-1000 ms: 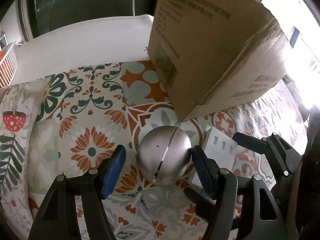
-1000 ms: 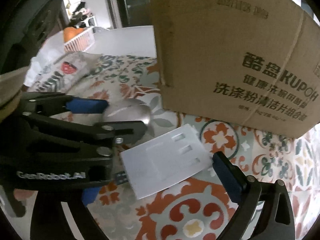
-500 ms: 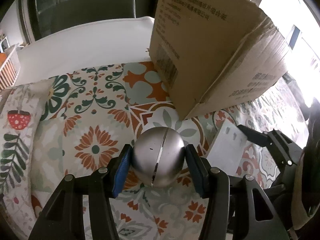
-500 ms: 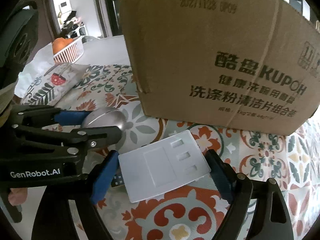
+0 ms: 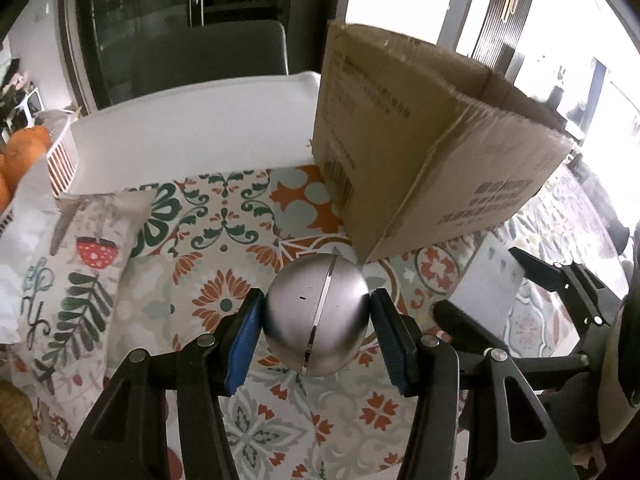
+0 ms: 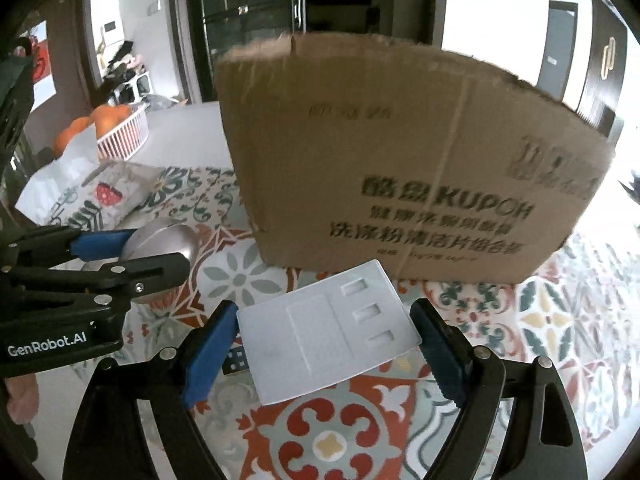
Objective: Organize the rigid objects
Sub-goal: 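Lift the silver speaker and white plate and carry them over the box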
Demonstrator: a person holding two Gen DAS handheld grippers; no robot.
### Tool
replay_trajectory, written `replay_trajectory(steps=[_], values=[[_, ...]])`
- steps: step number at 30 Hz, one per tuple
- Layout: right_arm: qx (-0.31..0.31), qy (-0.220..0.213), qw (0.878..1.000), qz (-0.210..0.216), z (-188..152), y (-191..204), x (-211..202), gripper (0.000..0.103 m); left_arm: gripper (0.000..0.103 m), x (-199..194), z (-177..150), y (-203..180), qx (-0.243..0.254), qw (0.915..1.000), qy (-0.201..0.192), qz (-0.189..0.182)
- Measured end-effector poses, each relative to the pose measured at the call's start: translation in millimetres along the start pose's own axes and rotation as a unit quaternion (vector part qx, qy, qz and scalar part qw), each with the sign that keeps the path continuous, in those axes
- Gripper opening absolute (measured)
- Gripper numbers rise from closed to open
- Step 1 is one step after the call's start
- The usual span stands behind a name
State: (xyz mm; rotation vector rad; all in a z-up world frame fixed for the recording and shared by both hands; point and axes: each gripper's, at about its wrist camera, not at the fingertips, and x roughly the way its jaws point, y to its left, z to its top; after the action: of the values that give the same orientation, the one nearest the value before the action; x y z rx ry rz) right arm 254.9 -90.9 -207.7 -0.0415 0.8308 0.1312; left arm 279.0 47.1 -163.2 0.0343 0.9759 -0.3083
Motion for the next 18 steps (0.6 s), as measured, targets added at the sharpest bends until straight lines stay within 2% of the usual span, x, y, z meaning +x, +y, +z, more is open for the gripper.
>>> replay_trajectory(steps=[9,18], values=[[0.012,-0.03,0.999,-0.035,6,-19,-46,0.088,0.054,-33,9,-22,0.002,0.9995,-0.03,0.008],[0.021,-0.066,0.996,-0.052,17,-38,-95,0.088,0.054,-69,14,-44,0.002,0.9979,-0.064,0.009]])
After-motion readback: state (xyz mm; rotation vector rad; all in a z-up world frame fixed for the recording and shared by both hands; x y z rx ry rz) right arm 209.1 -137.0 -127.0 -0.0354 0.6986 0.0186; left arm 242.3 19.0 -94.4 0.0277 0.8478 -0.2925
